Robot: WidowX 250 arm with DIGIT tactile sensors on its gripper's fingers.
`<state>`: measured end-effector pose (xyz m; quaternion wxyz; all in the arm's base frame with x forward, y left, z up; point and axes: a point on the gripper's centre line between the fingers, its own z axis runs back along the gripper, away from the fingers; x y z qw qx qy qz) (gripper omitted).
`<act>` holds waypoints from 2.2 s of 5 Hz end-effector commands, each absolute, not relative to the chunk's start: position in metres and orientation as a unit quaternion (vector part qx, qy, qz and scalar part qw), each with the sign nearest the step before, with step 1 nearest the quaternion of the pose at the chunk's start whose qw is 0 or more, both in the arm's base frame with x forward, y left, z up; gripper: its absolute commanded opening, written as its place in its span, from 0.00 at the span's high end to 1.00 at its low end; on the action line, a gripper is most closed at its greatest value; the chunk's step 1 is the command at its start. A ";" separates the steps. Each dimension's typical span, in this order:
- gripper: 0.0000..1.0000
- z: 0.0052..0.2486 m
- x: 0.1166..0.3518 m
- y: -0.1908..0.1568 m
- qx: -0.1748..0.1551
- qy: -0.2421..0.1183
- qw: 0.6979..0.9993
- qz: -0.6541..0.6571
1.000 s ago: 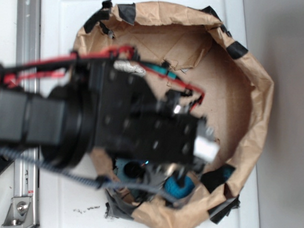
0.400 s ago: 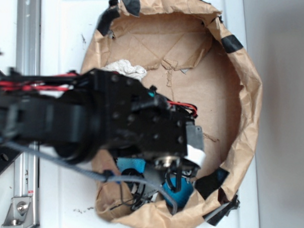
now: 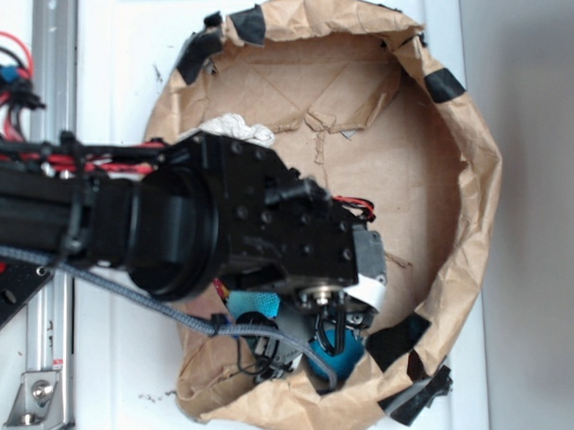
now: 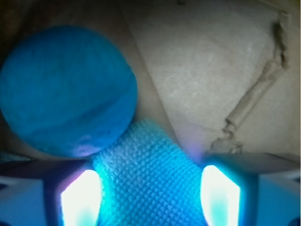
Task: Grab the blue cloth.
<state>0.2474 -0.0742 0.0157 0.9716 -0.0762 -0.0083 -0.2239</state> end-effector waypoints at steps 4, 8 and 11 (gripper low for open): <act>1.00 0.041 0.219 -0.067 -0.035 -0.029 0.981 -0.190; 1.00 0.144 0.228 0.007 0.025 -0.109 0.991 -0.077; 1.00 0.159 0.252 0.015 0.092 -0.119 0.986 -0.071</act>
